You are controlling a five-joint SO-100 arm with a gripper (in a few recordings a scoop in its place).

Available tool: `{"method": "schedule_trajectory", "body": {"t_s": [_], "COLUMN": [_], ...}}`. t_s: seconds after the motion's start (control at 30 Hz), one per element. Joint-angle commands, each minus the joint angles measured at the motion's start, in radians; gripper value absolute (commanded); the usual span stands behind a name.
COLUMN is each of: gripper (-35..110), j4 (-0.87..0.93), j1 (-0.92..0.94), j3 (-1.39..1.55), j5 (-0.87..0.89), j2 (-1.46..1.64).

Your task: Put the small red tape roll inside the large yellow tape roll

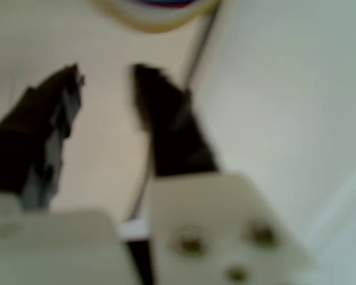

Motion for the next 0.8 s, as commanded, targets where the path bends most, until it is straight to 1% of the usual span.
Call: {"method": "schedule_trajectory", "body": {"t_s": [0.0, 0.03, 0.1, 0.2, 0.27, 0.37, 0.43, 0.47, 0.5, 0.57, 0.6, 0.63, 0.77], "gripper": [0, 0, 0, 0, 0, 0, 0, 0, 0, 0, 0, 0, 0], "j4": [0.222, 0.252, 0.252, 0.252, 0.252, 0.250, 0.232, 0.166, 0.057, -0.247, -0.351, -0.396, -0.400], "j1": [0.018, 0.026, 0.058, 0.095, 0.104, 0.100, 0.097, 0.094, 0.097, 0.109, 0.110, 0.112, 0.147], "j3": [-0.103, -0.098, 0.049, 0.130, 0.247, 0.557, 0.839, 1.034, 1.276, 1.769, 1.970, 2.098, 2.401], "j5": [-0.011, 0.000, 0.051, 0.089, 0.097, 0.135, 0.152, 0.156, 0.158, 0.198, 0.198, 0.198, 0.247], "j2": [0.230, 0.273, 0.459, 0.687, 0.859, 1.131, 1.330, 1.460, 1.621, 1.983, 2.152, 2.272, 2.551]}}
